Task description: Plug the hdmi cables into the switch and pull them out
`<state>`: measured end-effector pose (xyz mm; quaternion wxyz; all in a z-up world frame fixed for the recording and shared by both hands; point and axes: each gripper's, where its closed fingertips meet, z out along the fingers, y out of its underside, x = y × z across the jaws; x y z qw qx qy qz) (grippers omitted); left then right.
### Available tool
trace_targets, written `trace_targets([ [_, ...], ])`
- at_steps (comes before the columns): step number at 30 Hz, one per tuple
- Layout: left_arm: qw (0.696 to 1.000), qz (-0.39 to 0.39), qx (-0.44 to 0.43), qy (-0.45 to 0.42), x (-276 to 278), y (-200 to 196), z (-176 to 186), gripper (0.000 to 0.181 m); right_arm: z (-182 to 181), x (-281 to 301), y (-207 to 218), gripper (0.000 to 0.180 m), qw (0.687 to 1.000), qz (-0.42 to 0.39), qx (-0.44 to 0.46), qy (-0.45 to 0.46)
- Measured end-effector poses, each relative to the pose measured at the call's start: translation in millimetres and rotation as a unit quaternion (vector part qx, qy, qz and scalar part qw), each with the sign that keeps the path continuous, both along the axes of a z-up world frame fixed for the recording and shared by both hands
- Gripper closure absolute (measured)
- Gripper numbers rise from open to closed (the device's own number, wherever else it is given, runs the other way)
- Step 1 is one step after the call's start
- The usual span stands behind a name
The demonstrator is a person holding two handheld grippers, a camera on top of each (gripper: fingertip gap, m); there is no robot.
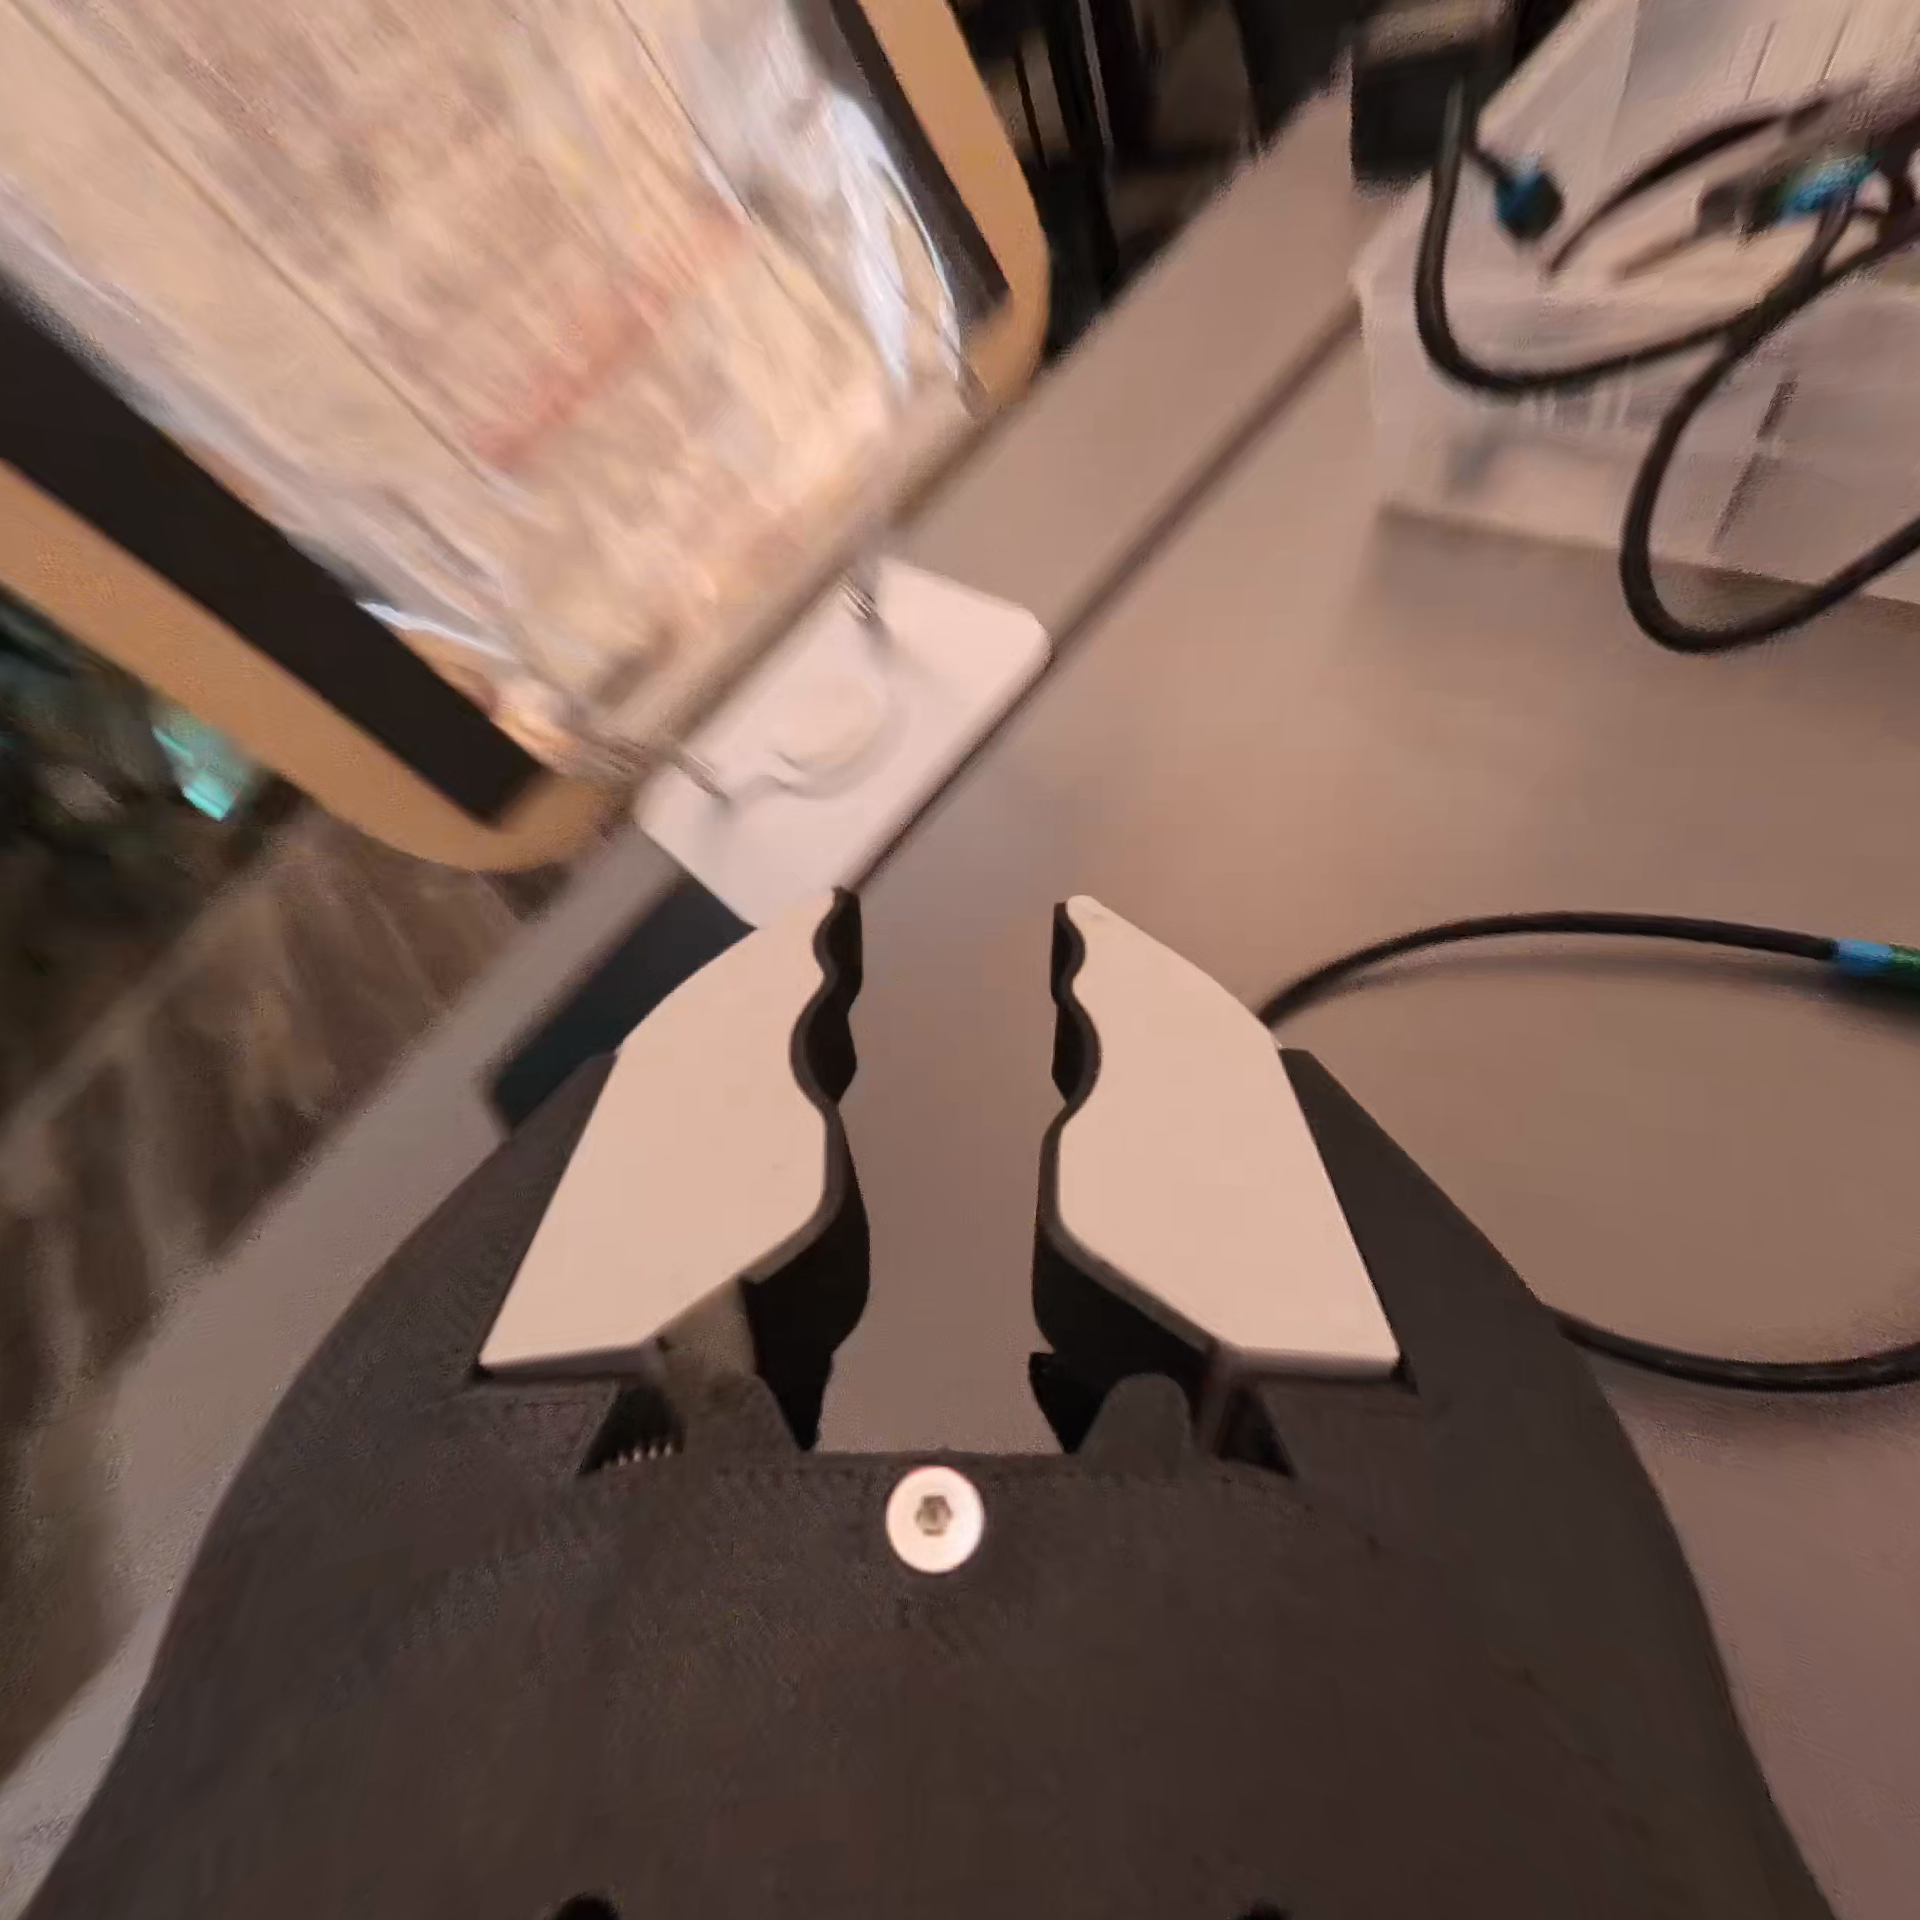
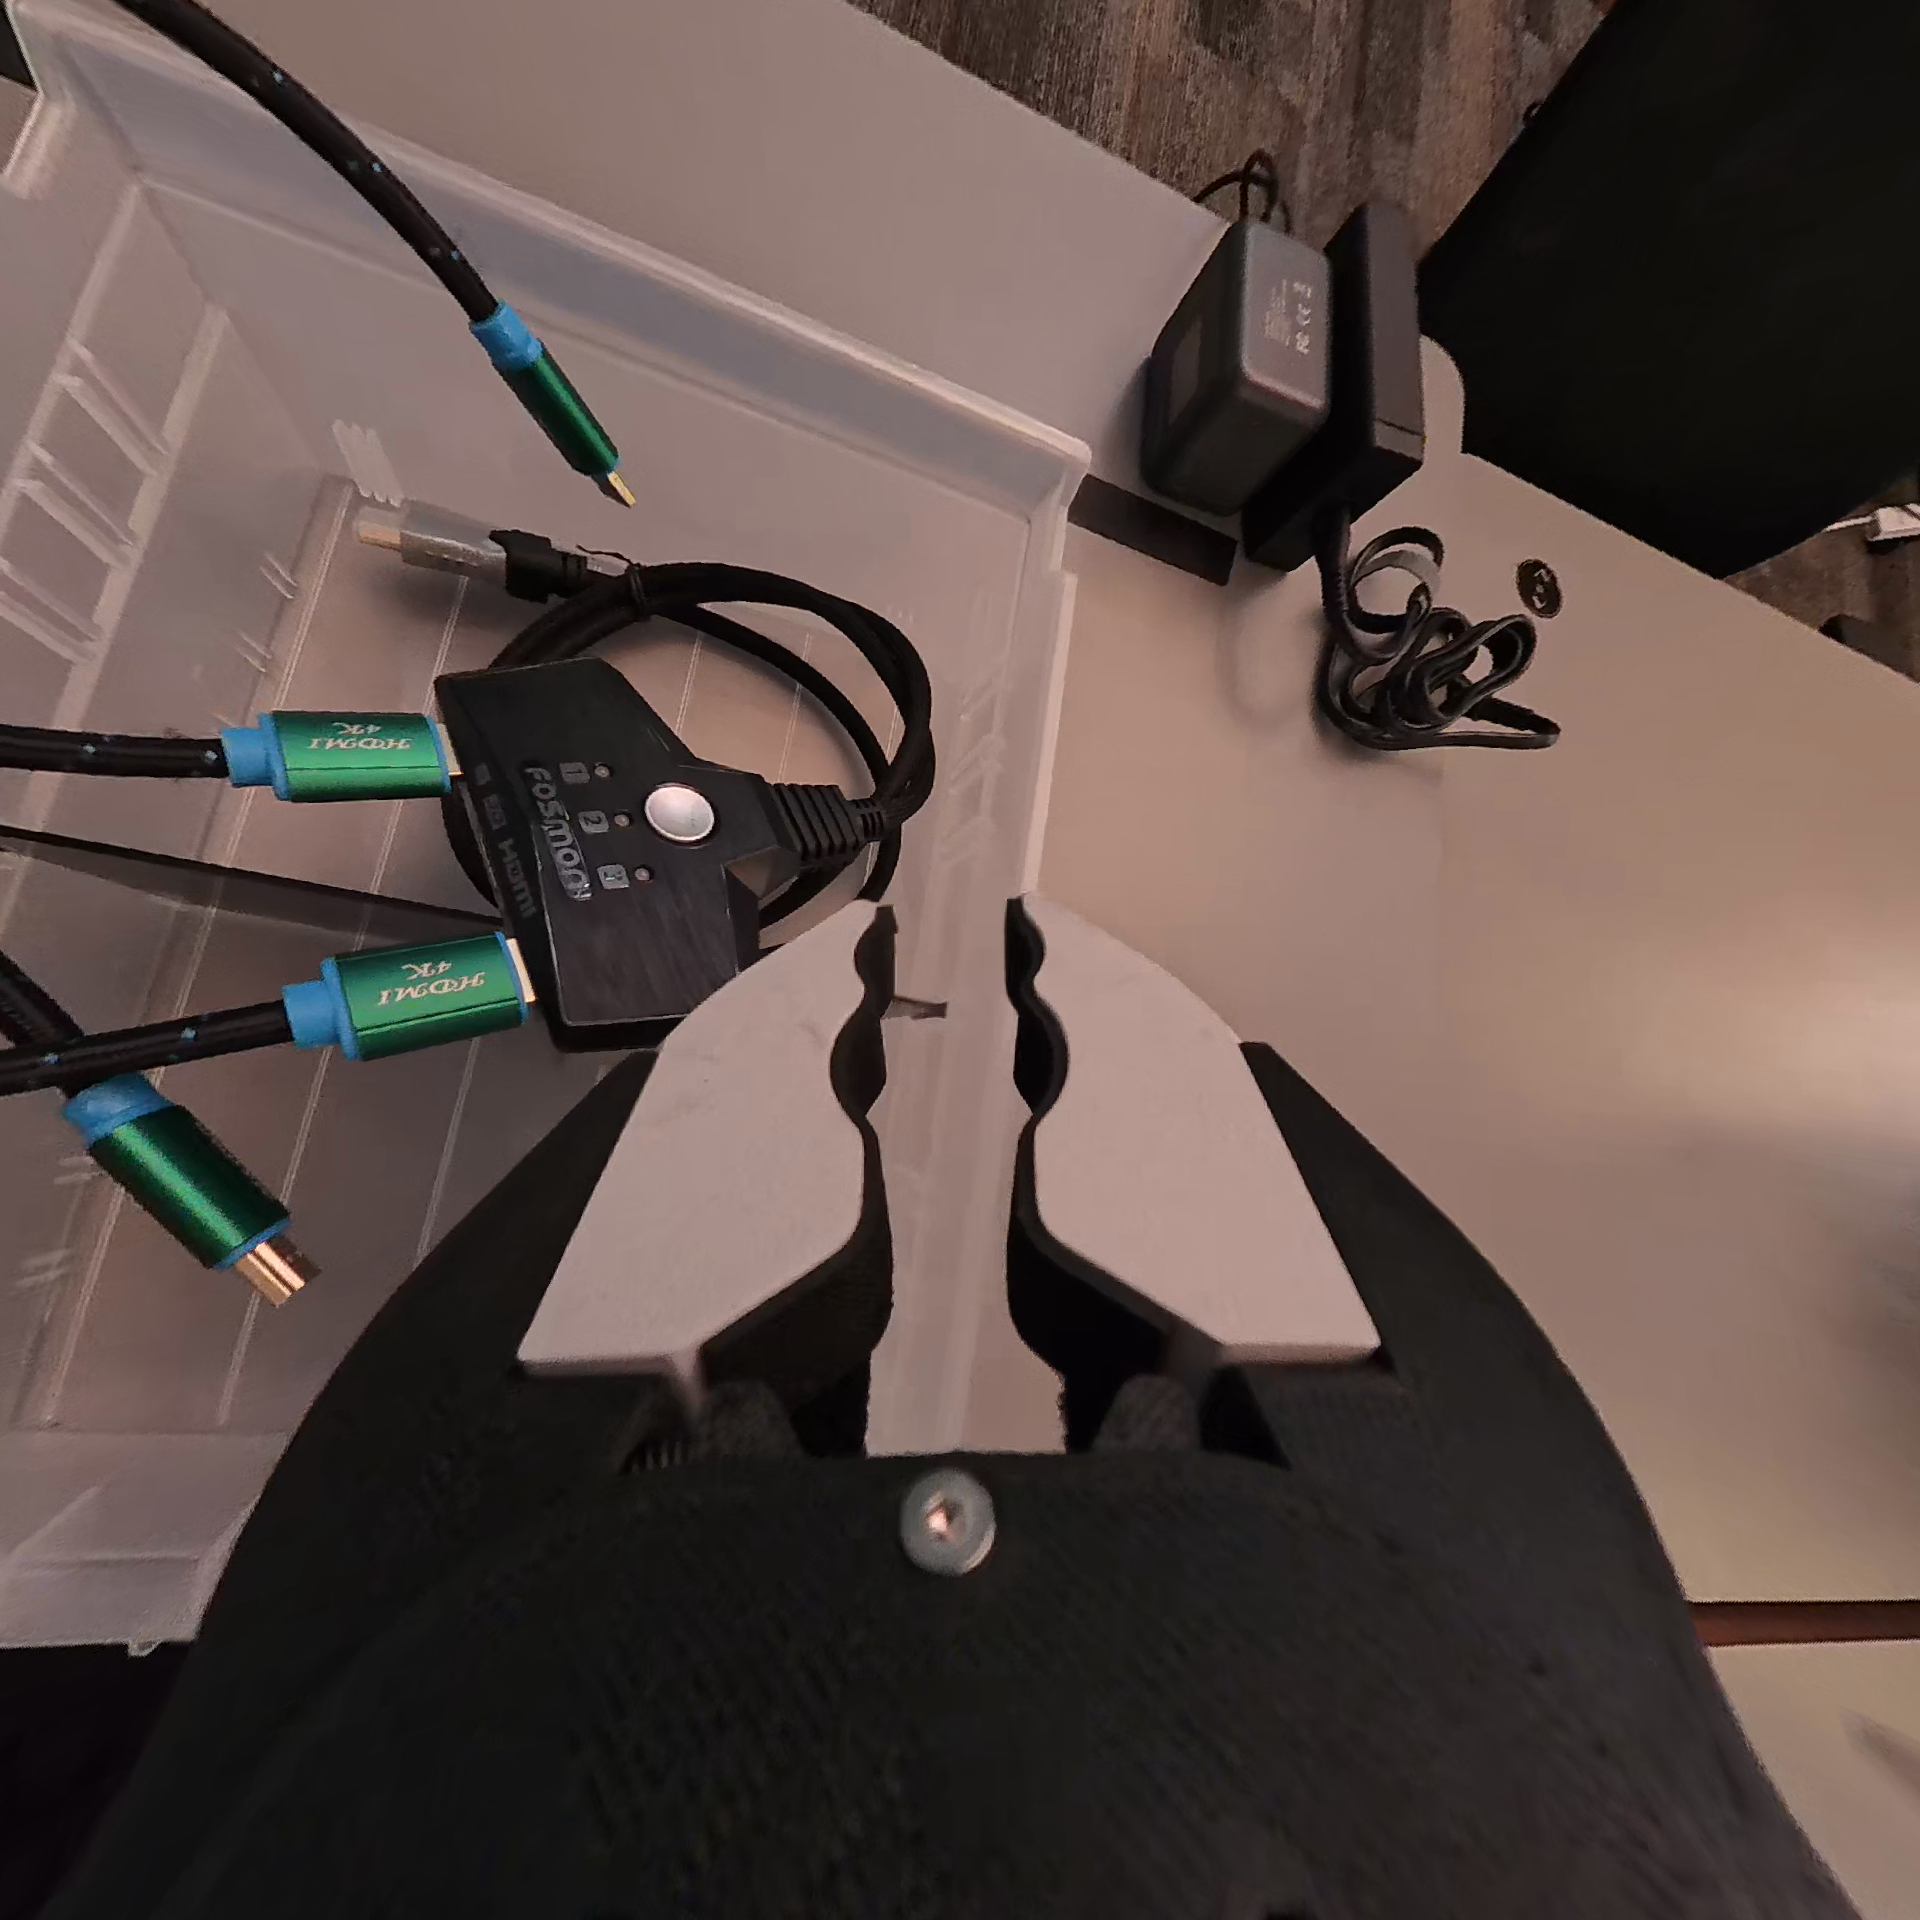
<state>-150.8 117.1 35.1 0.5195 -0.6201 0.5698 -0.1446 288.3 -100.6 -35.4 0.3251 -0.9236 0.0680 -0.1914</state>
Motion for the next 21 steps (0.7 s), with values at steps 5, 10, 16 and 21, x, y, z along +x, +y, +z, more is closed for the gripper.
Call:
trace_targets([
  [5, 0.980, -0.009, 0.165, 0.108, -95, 72, 43, 0.137, 1, 4, 3, 0.158, 1.000, 0.004, 0.005, -0.016],
  [10, 0.916, -0.027, 0.114, 0.383, -204, 144, -54, 0.125, -8, 6, 4, 0.158, 1.000, -0.001, -0.015, -0.017],
  [16, 0.855, -0.083, 0.030, 0.511, -249, 165, -138, 0.120, 12, -15, 23, 0.160, 0.997, 0.028, 0.070, 0.031],
  [21, 0.828, -0.129, -0.005, 0.546, -250, 165, -170, 0.124, 22, -21, 25, 0.161, 0.994, 0.035, 0.093, 0.035],
])
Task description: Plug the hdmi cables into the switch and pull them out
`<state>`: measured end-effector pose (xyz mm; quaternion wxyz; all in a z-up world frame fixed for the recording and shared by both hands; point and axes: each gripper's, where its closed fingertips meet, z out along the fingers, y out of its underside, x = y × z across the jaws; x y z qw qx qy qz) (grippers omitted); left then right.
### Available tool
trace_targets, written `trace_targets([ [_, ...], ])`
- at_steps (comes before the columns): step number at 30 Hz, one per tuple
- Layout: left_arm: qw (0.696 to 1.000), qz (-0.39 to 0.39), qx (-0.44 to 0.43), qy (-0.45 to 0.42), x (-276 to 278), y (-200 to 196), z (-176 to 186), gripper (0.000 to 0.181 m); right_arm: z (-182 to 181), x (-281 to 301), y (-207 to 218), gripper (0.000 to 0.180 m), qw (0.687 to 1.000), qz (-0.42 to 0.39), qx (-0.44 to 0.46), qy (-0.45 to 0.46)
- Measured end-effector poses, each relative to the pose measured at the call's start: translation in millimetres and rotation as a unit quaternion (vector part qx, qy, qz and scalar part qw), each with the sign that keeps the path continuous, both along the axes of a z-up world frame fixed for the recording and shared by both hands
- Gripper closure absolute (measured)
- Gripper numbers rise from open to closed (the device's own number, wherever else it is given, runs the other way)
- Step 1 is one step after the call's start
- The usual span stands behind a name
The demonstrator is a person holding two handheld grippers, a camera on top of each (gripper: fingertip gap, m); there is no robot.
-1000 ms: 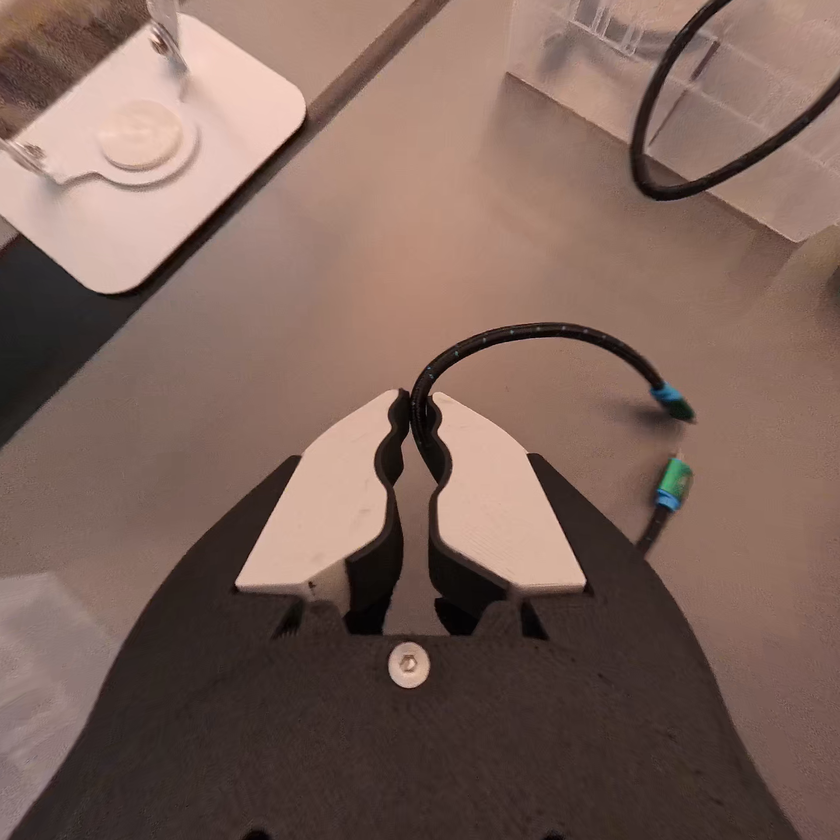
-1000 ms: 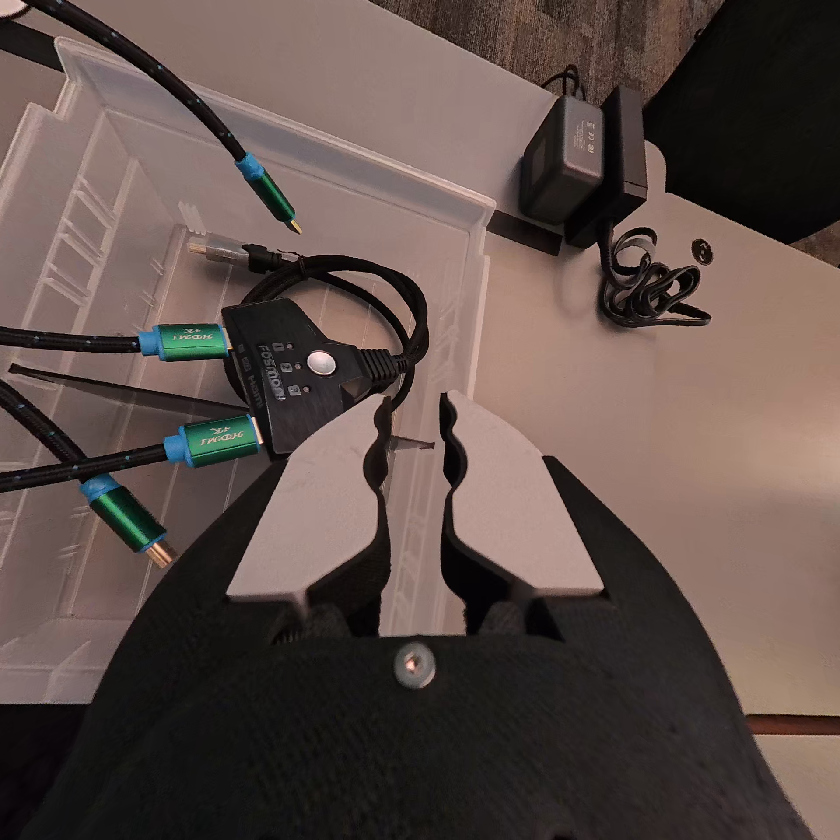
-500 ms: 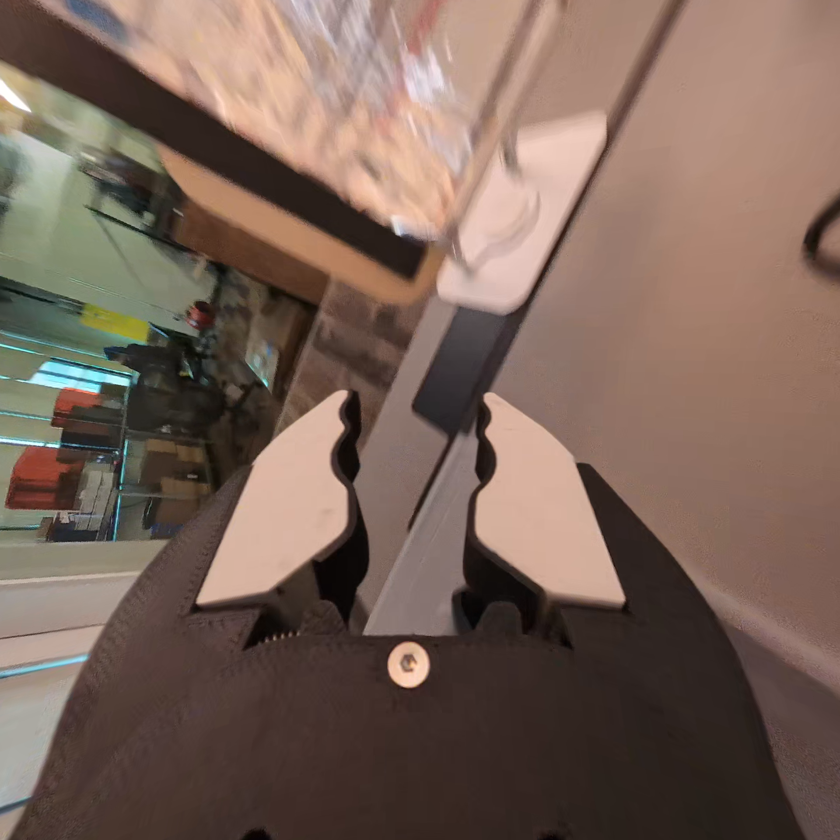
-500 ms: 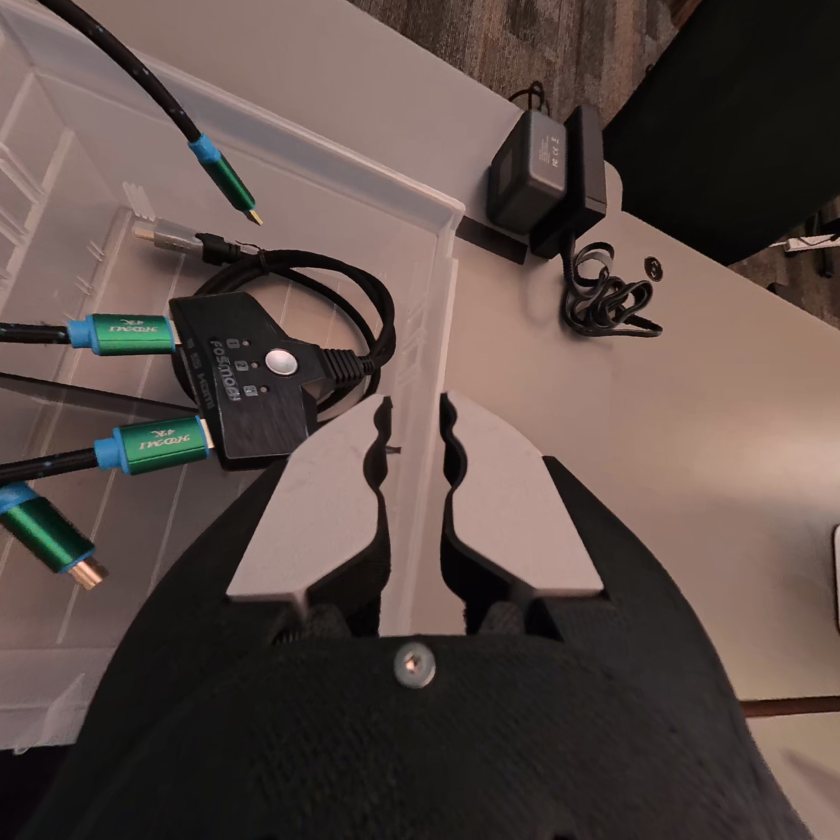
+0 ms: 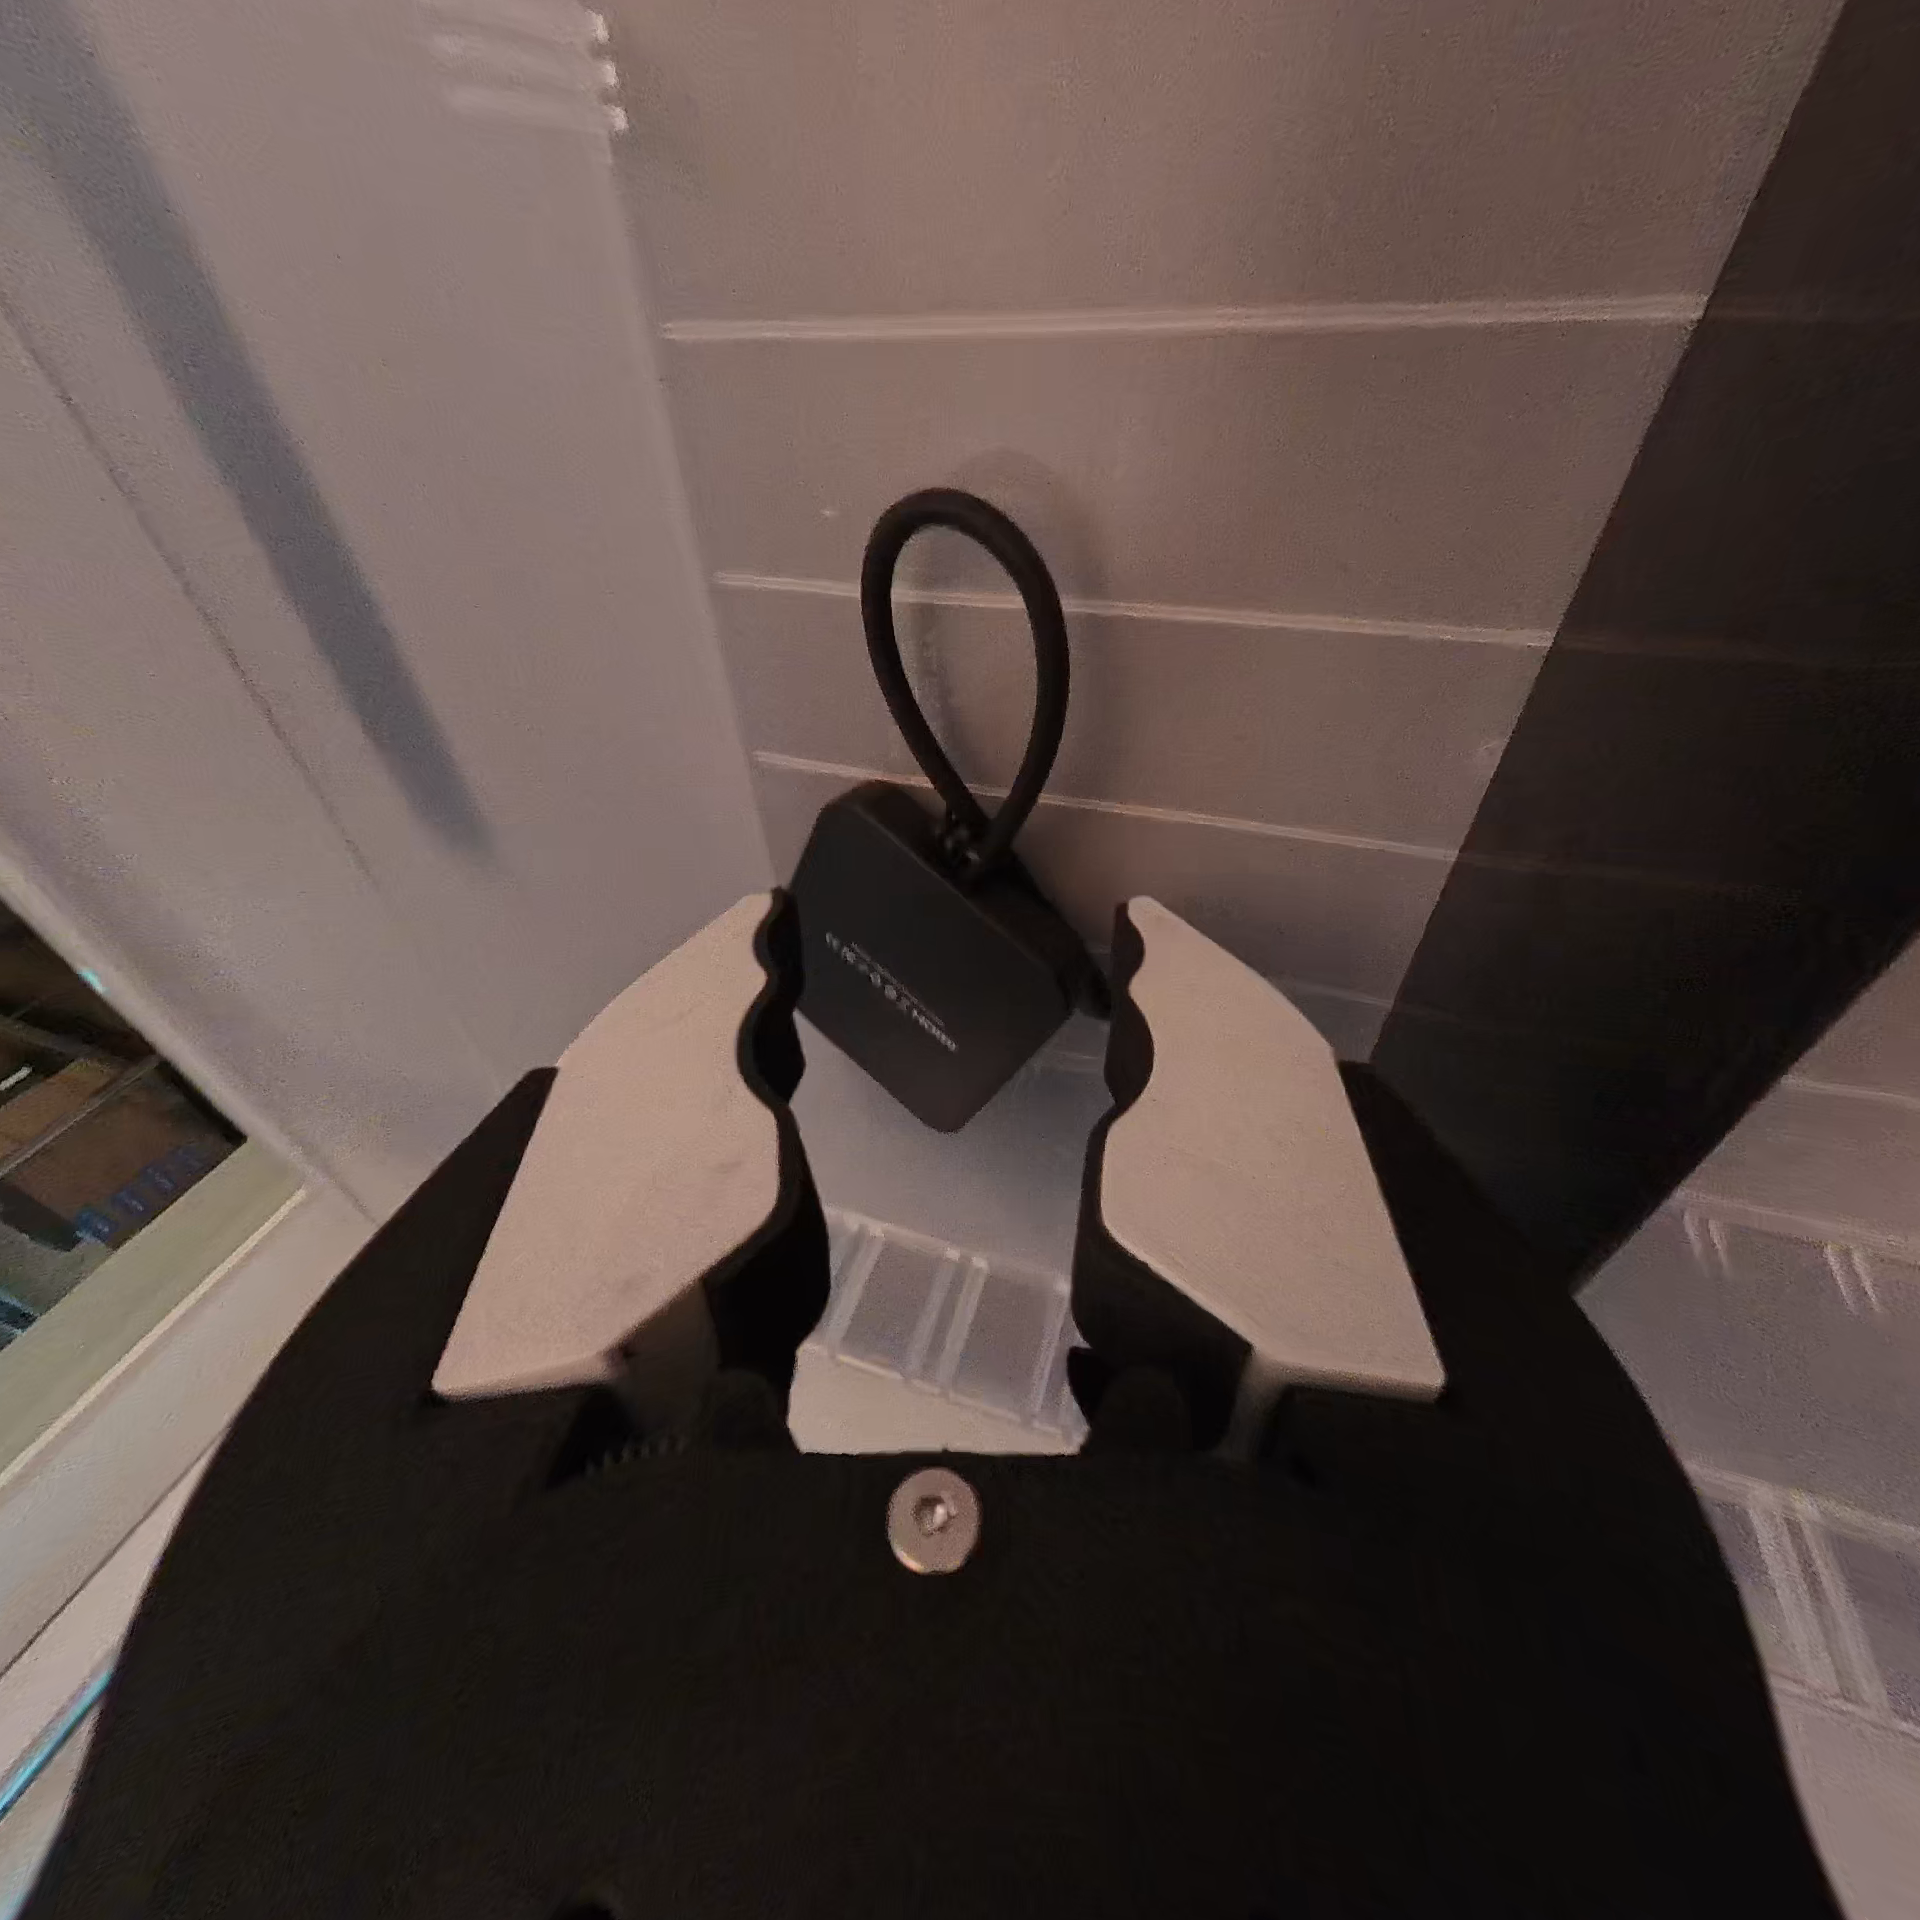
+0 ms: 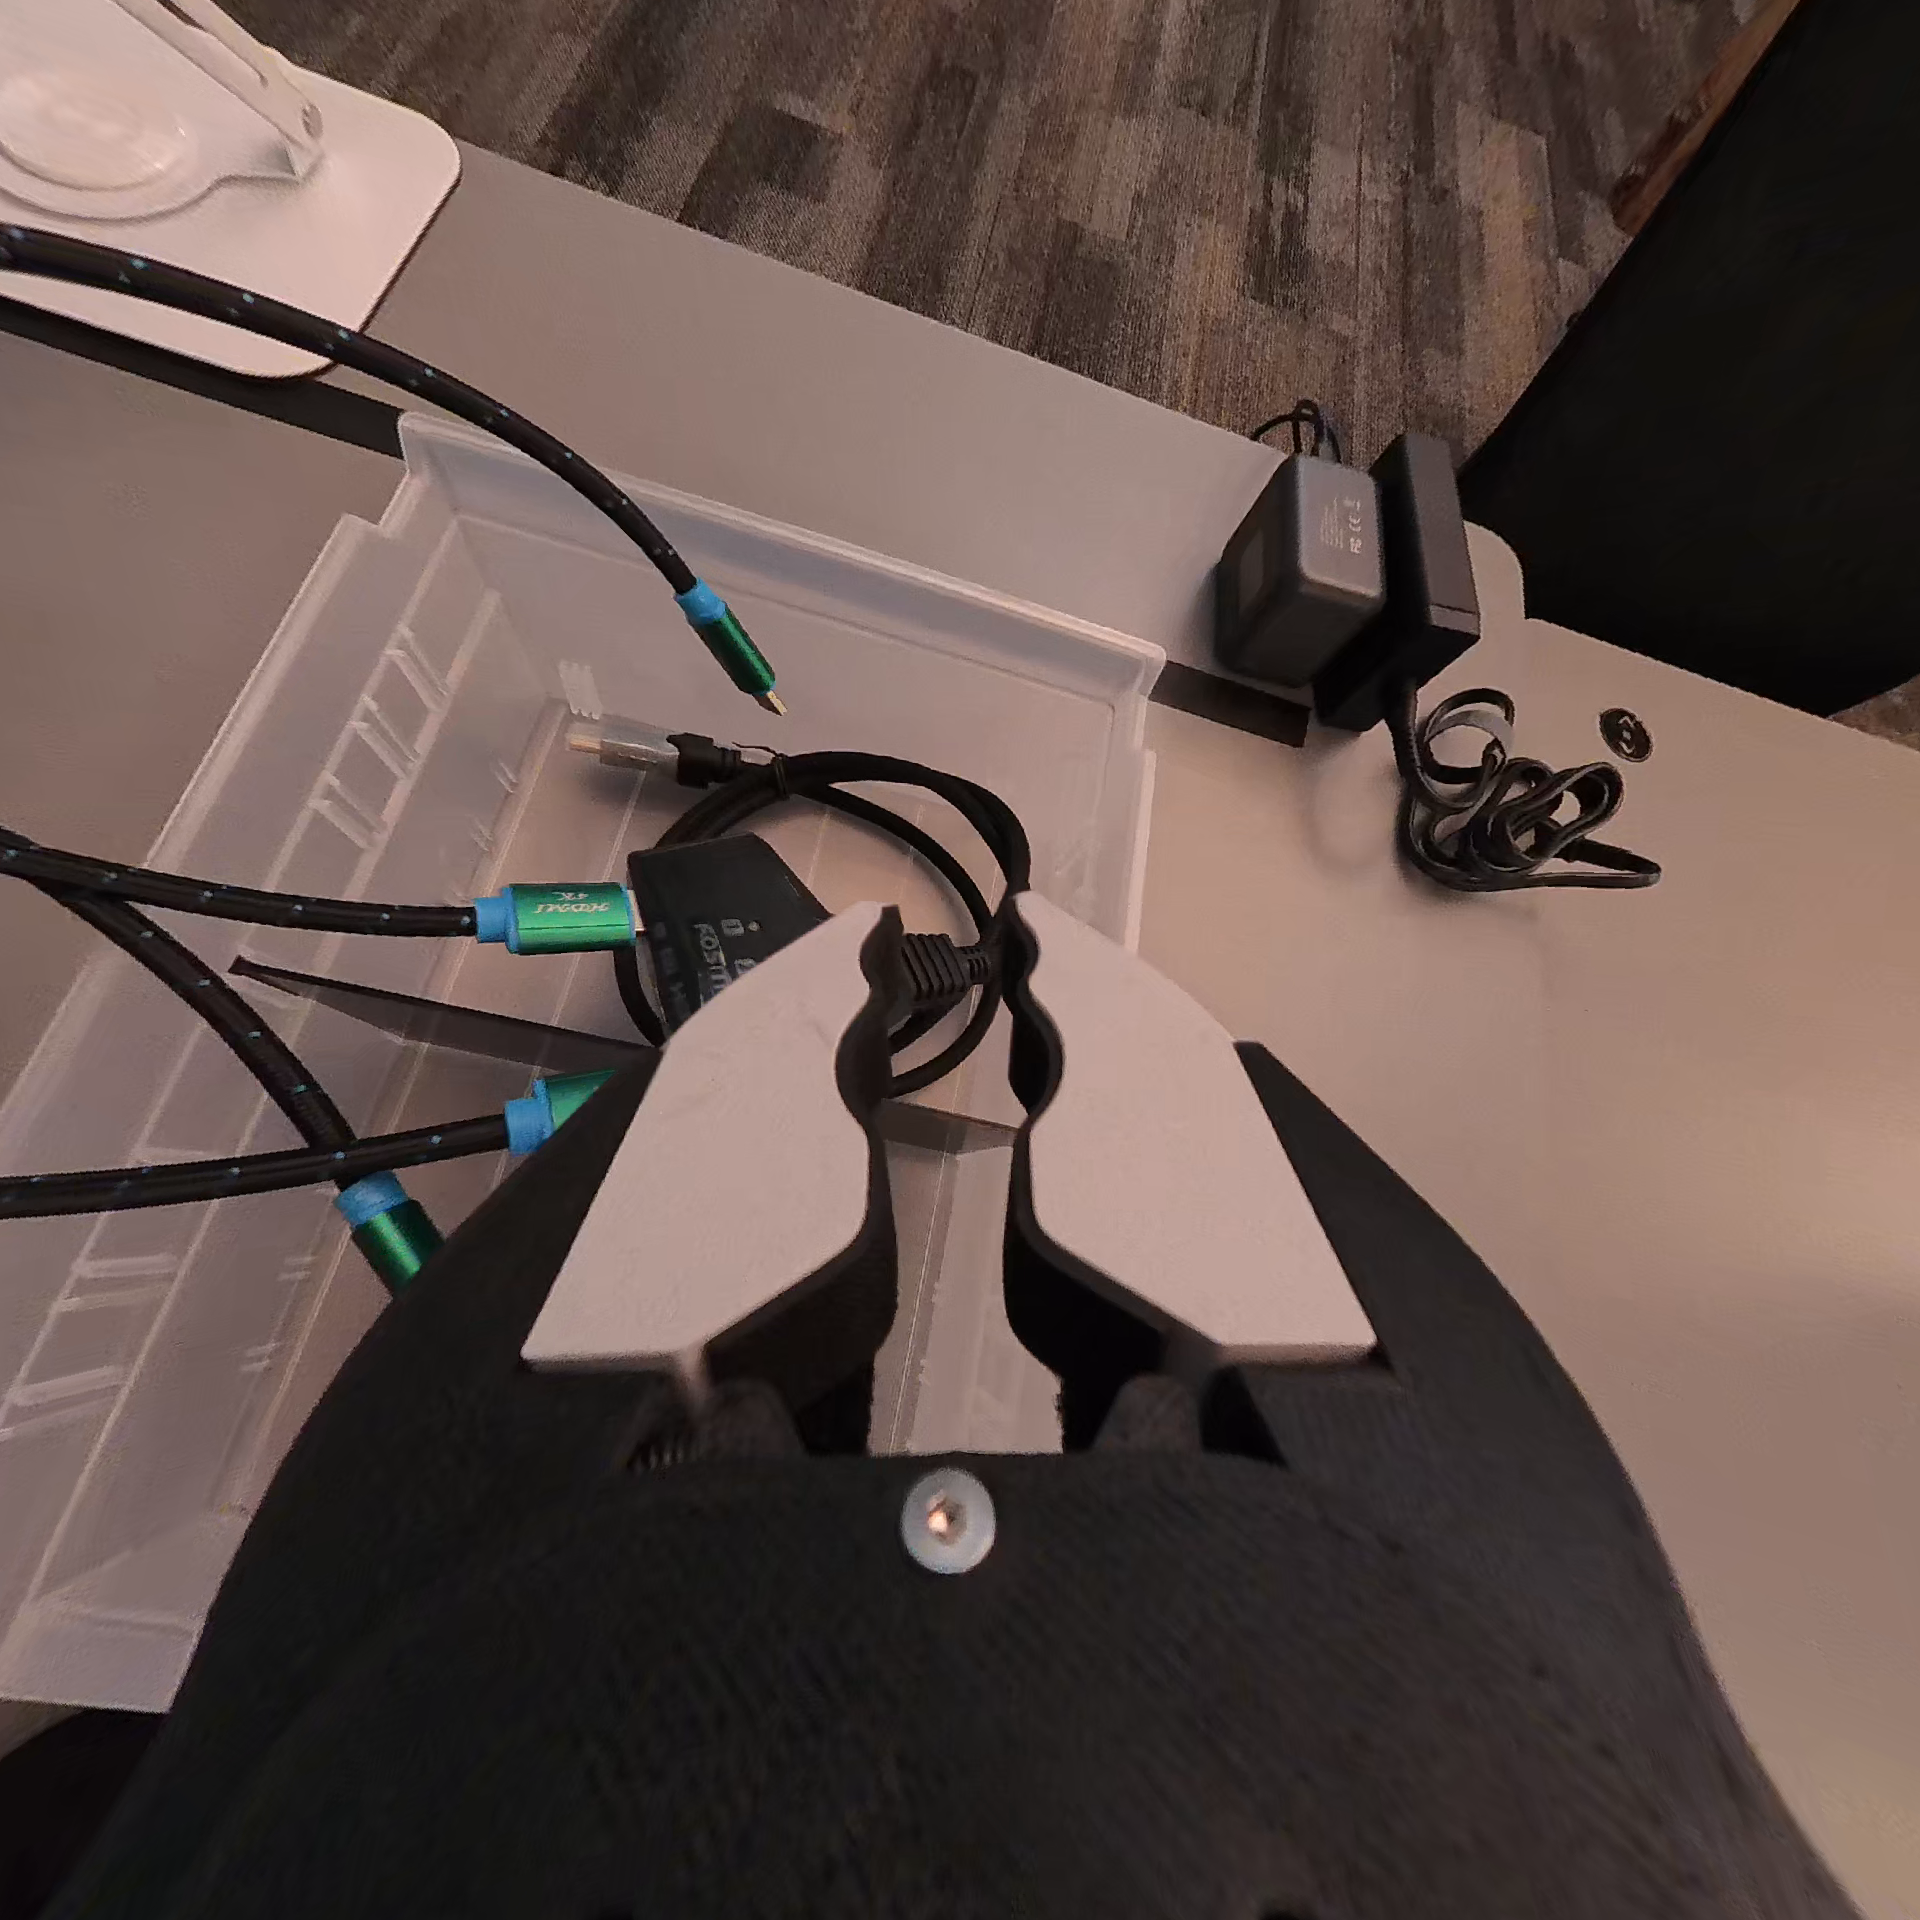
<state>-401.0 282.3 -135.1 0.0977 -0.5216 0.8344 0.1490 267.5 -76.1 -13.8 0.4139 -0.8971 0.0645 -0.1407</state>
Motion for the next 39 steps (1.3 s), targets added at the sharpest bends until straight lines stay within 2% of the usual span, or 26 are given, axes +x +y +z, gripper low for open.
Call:
trace_targets([
  [3, 0.998, -0.010, -0.040, -0.044, 19, -11, 0, 0.145, -3, -1, 3, 0.161, 1.000, 0.001, -0.004, 0.004],
  [5, 0.997, -0.017, -0.053, -0.060, 29, -17, -2, 0.149, -9, -2, 5, 0.161, 1.000, 0.003, -0.013, 0.006],
  [8, 0.997, -0.031, -0.050, -0.046, 32, -20, -13, 0.146, -16, -2, 8, 0.161, 1.000, 0.004, -0.029, 0.004],
  [10, 0.996, -0.040, -0.064, -0.052, 35, -25, -18, 0.166, -19, -2, 8, 0.161, 0.999, 0.004, -0.034, 0.004],
  [11, 0.995, -0.034, -0.074, -0.056, 36, -28, -19, 0.174, -20, -1, 8, 0.161, 0.999, 0.003, -0.036, 0.005],
  [14, 0.991, 0.023, -0.113, -0.065, 33, -30, -12, 0.176, -22, 0, 7, 0.162, 0.999, 0.001, -0.039, 0.004],
  [19, 0.968, 0.051, -0.104, -0.221, 48, -23, 57, 0.177, -21, 0, 10, 0.164, 0.999, 0.005, -0.033, 0.005],
  [26, 0.883, 0.084, -0.173, -0.428, 60, -42, 157, 0.177, -16, -7, 18, 0.165, 1.000, 0.024, -0.018, 0.004],
  [30, 0.856, 0.087, -0.191, -0.473, 72, -68, 195, 0.177, 2, -17, 22, 0.166, 0.999, 0.043, 0.013, -0.007],
  [34, 0.827, 0.083, -0.241, -0.501, 96, -112, 223, 0.177, 31, -39, 25, 0.166, 0.995, 0.078, 0.060, -0.020],
  [39, 0.829, 0.058, -0.248, -0.497, 139, -173, 218, 0.177, 64, -85, 32, 0.166, 0.981, 0.156, 0.117, -0.018],
])
